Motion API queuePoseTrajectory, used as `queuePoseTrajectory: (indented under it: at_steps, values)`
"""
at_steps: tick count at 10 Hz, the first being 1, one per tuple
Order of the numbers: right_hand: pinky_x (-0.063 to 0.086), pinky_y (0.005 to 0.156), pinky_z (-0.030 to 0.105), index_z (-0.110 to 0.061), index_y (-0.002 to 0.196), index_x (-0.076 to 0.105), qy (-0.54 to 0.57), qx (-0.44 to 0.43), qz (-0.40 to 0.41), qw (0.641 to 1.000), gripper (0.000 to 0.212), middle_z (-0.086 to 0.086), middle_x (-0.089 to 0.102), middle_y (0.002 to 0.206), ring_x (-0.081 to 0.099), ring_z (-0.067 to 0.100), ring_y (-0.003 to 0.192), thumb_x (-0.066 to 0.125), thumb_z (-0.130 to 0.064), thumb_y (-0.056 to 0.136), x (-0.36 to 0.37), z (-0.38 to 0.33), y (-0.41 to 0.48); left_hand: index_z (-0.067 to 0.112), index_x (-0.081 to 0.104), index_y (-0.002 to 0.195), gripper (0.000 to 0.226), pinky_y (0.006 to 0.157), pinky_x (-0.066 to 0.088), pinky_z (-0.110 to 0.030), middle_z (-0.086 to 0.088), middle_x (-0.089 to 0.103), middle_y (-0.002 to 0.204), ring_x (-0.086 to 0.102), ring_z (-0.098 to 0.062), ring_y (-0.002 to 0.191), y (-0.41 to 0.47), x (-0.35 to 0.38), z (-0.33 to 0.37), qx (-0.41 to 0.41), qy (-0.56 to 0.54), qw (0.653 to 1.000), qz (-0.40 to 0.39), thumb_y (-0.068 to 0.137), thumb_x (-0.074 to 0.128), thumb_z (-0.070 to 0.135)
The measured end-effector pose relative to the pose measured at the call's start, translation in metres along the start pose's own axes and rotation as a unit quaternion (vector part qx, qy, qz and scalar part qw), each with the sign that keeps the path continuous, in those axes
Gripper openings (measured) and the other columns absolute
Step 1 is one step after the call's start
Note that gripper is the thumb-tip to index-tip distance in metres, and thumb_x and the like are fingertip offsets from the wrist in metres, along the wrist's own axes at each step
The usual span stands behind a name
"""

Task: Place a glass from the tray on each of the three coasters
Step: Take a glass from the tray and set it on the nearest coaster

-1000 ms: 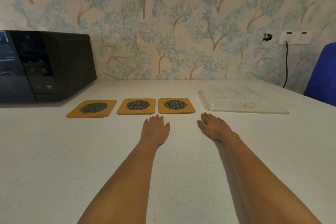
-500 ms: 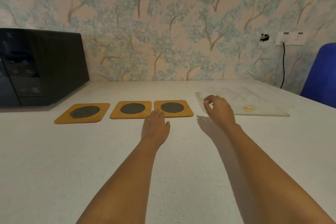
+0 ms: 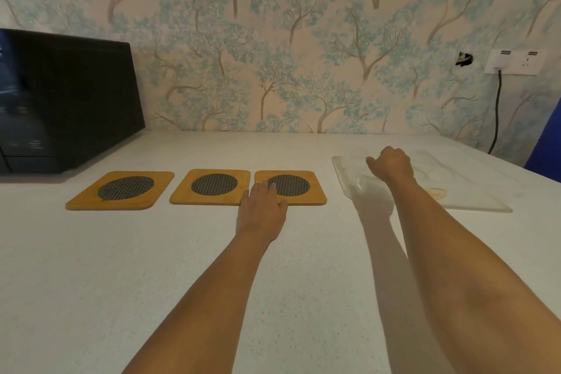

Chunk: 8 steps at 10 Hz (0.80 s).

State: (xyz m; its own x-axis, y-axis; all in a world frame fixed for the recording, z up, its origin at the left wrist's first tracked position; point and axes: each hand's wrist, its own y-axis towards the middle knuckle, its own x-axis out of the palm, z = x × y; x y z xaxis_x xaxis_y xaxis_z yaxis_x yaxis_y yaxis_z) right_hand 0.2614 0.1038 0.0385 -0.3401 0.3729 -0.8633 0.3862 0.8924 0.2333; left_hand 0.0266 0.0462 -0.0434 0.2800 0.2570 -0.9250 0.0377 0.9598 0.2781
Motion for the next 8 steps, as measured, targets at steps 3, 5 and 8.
queuePoseTrajectory:
  at_steps: [3, 5, 8]
  values:
    - [0.039, 0.104, 0.039, -0.001, 0.139, 0.043, -0.067, 0.025, -0.099, 0.993, 0.066, 0.017, 0.044, 0.145, 0.041, 0.034, 0.134, 0.047, -0.048, 0.094, 0.002, -0.015, 0.015, 0.011, 0.025, 0.15, 0.055, 0.124, 0.01, -0.04, -0.007, 0.023, 0.159, 0.018, -0.022, 0.148, 0.003, 0.005, -0.003, -0.006, -0.01, 1.0, -0.013, 0.103, 0.024, 0.039]
    - [0.041, 0.101, 0.037, -0.002, 0.137, 0.047, -0.066, 0.043, -0.12, 0.99, 0.061, 0.015, 0.047, 0.142, 0.048, 0.032, 0.13, 0.05, -0.046, 0.094, 0.003, -0.014, 0.015, 0.011, 0.026, 0.15, 0.055, 0.123, 0.013, -0.04, -0.008, 0.025, 0.159, 0.021, -0.023, 0.147, 0.003, 0.005, -0.003, -0.008, -0.012, 1.0, -0.021, 0.103, 0.024, 0.039]
    - [0.047, 0.09, 0.039, -0.003, 0.129, 0.049, 0.093, 0.07, 0.003, 0.993, 0.065, 0.019, 0.056, 0.128, 0.052, 0.038, 0.121, 0.073, -0.036, 0.078, 0.002, -0.005, 0.015, 0.012, 0.026, 0.15, 0.055, 0.123, 0.013, -0.039, -0.008, 0.024, 0.159, 0.02, -0.023, 0.148, 0.003, 0.005, -0.003, -0.011, -0.01, 1.0, -0.025, 0.103, 0.025, 0.04]
